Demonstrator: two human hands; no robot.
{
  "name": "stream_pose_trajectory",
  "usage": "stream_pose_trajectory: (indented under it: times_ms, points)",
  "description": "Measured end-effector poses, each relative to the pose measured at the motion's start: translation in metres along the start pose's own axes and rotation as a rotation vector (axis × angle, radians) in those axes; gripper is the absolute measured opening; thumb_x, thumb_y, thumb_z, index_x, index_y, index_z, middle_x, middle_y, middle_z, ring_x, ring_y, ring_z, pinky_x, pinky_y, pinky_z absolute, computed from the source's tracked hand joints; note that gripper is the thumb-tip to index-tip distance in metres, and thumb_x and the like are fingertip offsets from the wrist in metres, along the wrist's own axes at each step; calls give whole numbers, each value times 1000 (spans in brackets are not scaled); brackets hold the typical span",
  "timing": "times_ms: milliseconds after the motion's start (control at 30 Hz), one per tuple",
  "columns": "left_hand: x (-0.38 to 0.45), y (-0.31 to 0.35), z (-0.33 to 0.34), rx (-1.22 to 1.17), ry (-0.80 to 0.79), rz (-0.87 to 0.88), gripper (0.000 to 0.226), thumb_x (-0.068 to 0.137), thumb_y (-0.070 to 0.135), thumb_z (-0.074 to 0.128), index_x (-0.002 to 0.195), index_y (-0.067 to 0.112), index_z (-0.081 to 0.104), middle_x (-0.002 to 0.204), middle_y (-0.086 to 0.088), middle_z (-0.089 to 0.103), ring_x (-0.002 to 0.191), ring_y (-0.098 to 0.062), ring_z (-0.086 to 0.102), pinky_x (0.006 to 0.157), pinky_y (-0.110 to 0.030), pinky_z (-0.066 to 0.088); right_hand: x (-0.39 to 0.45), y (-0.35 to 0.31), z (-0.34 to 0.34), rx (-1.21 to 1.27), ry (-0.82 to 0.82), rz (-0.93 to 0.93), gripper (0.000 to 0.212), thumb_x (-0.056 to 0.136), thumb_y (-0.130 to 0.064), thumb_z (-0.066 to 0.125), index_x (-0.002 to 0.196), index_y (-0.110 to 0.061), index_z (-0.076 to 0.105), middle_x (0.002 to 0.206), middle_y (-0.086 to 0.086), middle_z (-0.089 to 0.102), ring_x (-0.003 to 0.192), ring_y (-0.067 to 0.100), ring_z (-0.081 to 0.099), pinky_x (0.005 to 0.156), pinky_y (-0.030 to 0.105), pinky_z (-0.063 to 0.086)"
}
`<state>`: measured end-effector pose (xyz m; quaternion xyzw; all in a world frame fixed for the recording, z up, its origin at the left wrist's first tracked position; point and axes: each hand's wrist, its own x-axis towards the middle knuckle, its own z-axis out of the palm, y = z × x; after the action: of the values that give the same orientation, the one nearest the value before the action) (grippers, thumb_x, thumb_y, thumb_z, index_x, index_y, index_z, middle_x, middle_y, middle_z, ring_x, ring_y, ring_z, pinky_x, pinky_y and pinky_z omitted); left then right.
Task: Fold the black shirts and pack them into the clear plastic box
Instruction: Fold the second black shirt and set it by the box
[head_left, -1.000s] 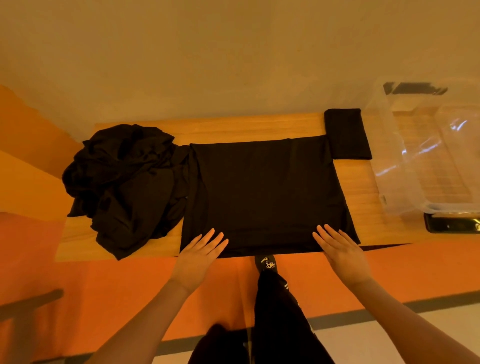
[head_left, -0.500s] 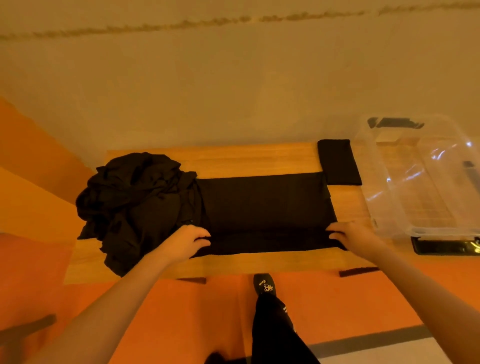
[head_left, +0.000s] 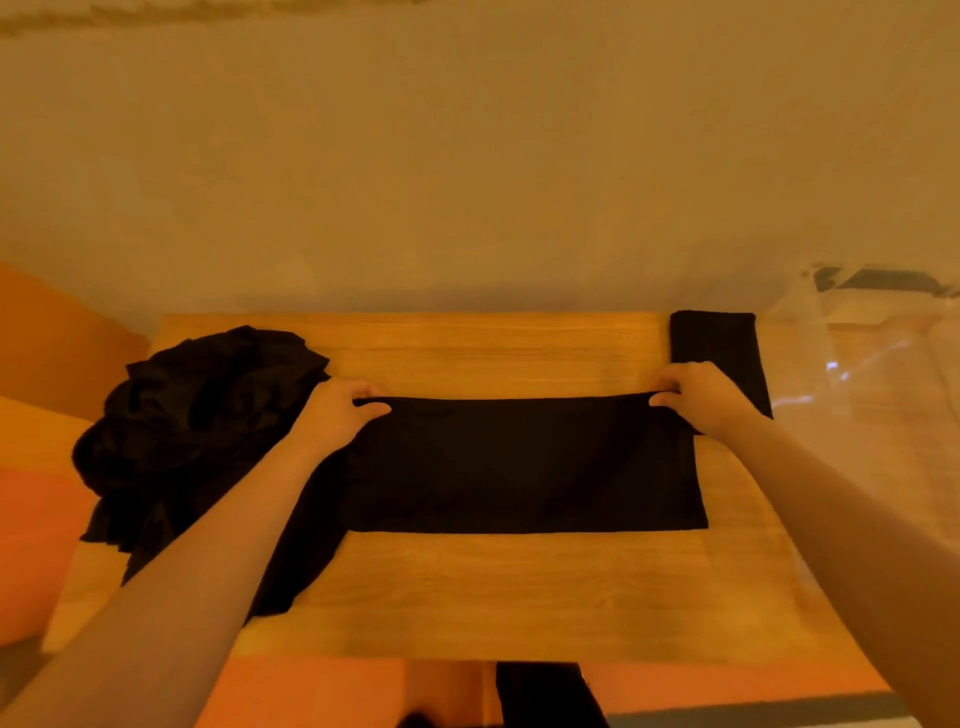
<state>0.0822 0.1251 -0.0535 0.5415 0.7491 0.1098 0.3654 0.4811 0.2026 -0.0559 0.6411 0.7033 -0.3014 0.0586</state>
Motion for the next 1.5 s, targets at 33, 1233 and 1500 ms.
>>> stream_pose_trajectory:
  times_ms: [33, 1233, 1500]
  points:
    - [3, -4, 5, 18, 63, -20, 20, 88, 19, 62, 103, 8, 67, 103, -4, 64, 95, -15, 56, 79, -22, 39, 4, 2, 3, -4, 19, 5, 26, 90, -17, 58, 114, -7, 61, 111, 13, 62, 102, 28, 58, 88, 35, 47]
    - [-39, 51, 128, 541, 103, 19, 69, 95, 52, 17, 148, 13, -6, 156, -14, -10, 143, -30, -13, 115, -47, -4, -110, 18, 125, -192, 152, -6, 59, 96, -50, -2, 144, -21, 14, 151, 4, 26, 141, 16, 10, 115, 37, 9]
    - [35, 51, 100, 742, 31, 346, 68, 96, 51, 22, 149, 17, -3, 157, -6, -8, 144, -25, -11, 115, -45, -5, -135, -24, 134, 150, 198, -27, 85, 77, -73, -9, 144, -21, -1, 147, -11, -5, 138, 7, -7, 114, 29, 3]
